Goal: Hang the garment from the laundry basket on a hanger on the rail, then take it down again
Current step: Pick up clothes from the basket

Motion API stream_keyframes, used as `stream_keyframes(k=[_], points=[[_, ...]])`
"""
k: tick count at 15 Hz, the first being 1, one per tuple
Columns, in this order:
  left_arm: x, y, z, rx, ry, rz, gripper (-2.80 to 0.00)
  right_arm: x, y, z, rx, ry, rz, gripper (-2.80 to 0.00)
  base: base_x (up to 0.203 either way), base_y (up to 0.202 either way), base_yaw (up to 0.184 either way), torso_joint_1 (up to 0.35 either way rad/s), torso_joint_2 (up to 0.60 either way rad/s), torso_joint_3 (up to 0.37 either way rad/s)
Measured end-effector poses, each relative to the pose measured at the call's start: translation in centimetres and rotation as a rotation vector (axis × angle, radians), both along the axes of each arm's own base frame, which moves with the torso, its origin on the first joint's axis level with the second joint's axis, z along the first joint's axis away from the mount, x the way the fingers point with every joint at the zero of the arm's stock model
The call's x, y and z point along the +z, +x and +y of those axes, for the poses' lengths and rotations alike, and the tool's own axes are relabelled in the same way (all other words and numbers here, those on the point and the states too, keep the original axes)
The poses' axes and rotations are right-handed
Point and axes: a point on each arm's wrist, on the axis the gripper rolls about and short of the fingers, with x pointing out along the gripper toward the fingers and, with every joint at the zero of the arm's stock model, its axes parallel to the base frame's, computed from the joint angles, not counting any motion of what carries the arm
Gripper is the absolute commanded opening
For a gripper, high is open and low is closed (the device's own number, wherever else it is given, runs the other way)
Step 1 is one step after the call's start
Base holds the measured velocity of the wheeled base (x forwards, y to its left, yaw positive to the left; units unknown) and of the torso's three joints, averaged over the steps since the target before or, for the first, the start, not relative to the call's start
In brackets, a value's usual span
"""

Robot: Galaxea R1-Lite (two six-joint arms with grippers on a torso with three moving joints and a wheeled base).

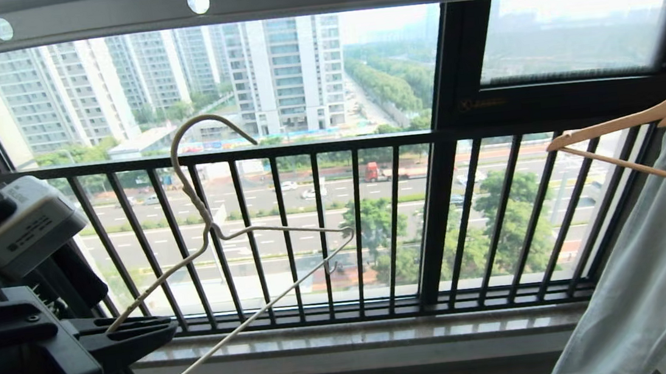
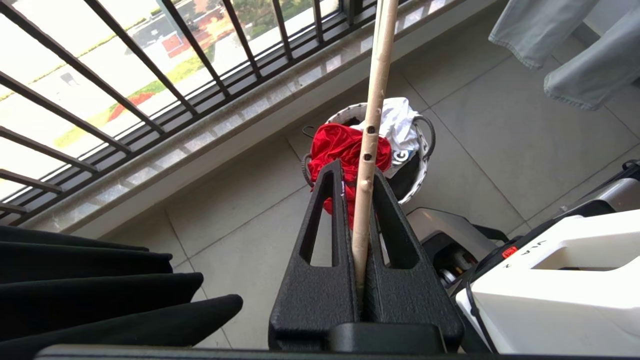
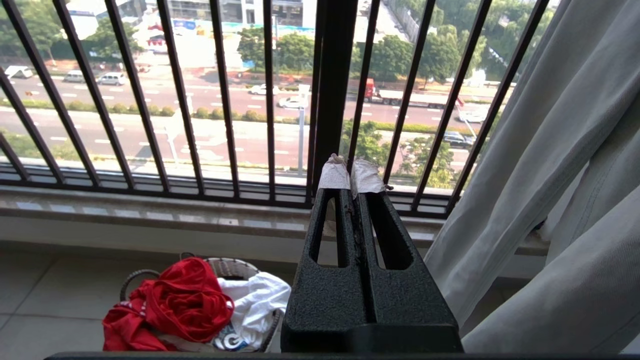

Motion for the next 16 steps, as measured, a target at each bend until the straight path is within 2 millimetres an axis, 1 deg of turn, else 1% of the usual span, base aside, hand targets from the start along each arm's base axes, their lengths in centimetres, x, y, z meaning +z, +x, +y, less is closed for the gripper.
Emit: stream_keyframes(k=[16], points=[[0.17, -0.35, 0.31, -0.003, -0.008, -0.012, -2.80, 0.00, 0.00, 0.00, 0.001, -0.002, 0.000, -2.80, 0.000, 0.000, 0.000, -0.146, 0.32, 0.173]])
